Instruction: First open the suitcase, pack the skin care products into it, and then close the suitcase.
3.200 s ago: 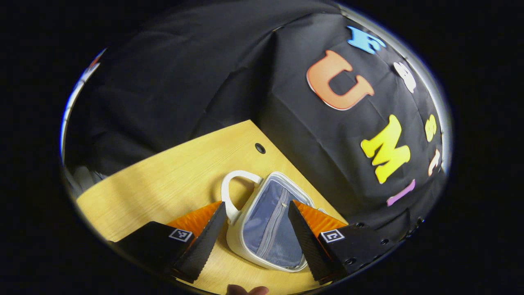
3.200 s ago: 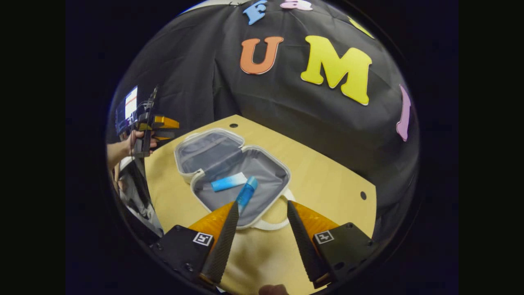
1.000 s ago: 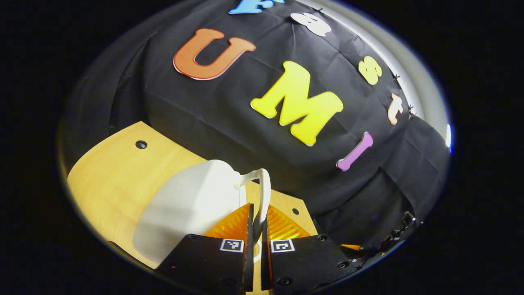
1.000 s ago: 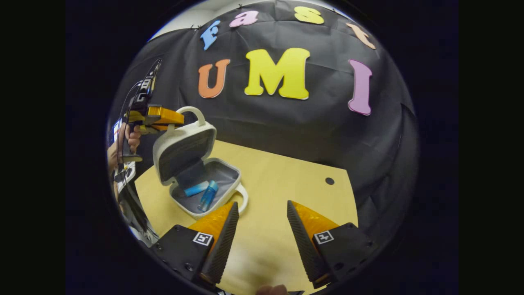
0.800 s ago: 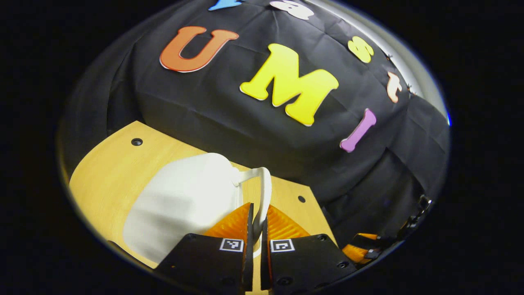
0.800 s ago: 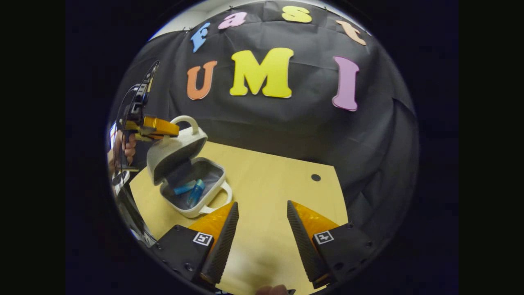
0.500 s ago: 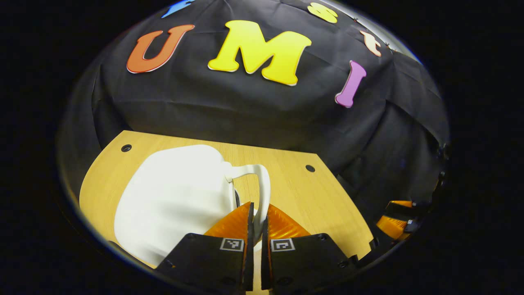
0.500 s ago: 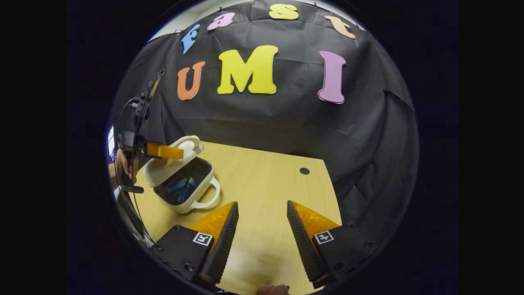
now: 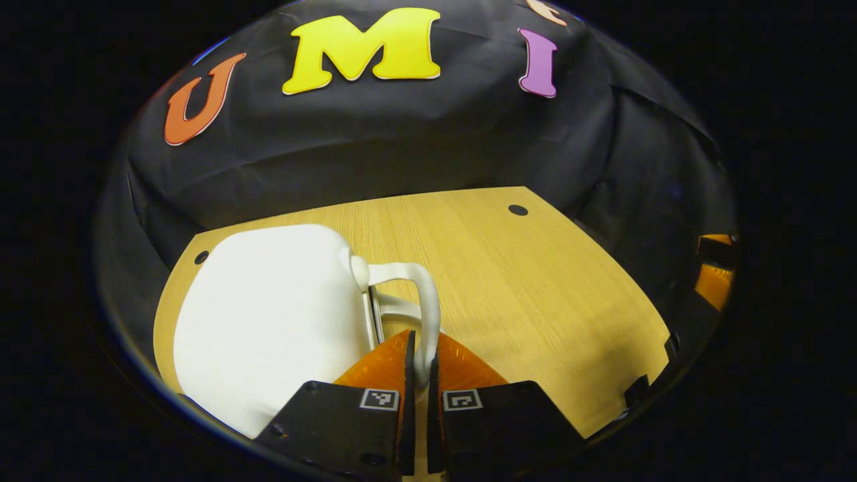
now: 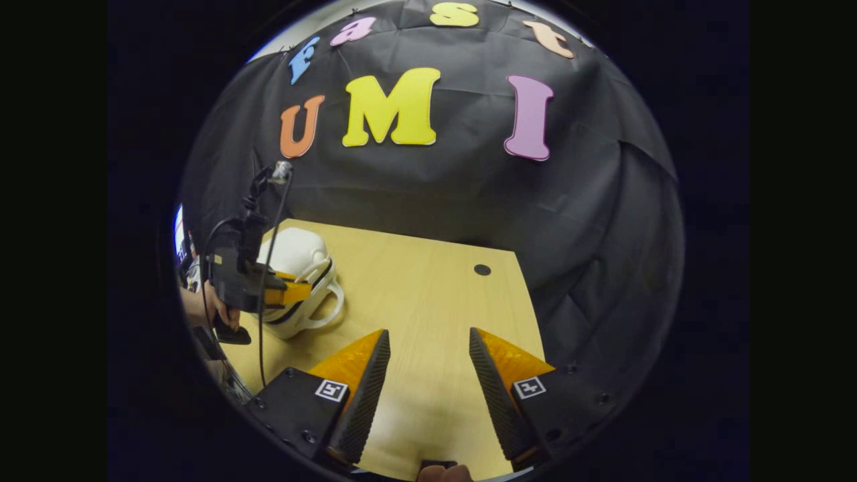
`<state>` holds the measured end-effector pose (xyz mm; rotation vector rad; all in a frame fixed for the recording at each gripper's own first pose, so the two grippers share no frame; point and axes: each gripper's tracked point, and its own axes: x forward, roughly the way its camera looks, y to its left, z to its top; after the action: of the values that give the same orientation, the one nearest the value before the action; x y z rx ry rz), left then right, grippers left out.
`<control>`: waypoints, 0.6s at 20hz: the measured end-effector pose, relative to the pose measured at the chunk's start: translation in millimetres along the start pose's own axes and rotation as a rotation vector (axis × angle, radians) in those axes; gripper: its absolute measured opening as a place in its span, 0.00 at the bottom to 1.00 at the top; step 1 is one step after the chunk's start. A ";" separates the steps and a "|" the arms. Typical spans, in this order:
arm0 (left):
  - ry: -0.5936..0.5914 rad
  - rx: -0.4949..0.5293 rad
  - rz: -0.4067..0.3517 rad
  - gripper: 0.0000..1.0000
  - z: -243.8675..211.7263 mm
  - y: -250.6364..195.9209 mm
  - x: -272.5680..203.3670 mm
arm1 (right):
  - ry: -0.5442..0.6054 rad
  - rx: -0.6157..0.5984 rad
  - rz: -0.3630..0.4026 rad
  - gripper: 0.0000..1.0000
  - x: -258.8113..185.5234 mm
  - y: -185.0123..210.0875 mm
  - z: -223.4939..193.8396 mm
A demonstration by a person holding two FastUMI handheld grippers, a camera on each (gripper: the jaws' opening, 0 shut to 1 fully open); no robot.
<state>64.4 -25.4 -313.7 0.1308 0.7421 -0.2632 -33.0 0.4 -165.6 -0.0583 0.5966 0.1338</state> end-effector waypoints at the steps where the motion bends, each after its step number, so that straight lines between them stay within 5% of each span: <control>1: 0.008 0.000 0.014 0.10 -3.2 -0.4 4.3 | 0.005 -0.004 0.001 0.70 -1.1 -1.5 -0.2; 9: 0.018 -0.008 0.113 0.16 -11.4 -6.7 12.5 | 0.001 -0.008 0.012 0.71 -3.3 -10.1 7.7; 12: 0.030 -0.077 0.073 0.55 -13.0 -17.9 5.7 | -0.009 -0.002 0.025 0.71 2.2 -9.9 10.3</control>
<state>54.9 -40.8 -327.5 0.0888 0.7743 -0.1635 -24.2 -8.3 -158.2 -0.0520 0.5881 0.1585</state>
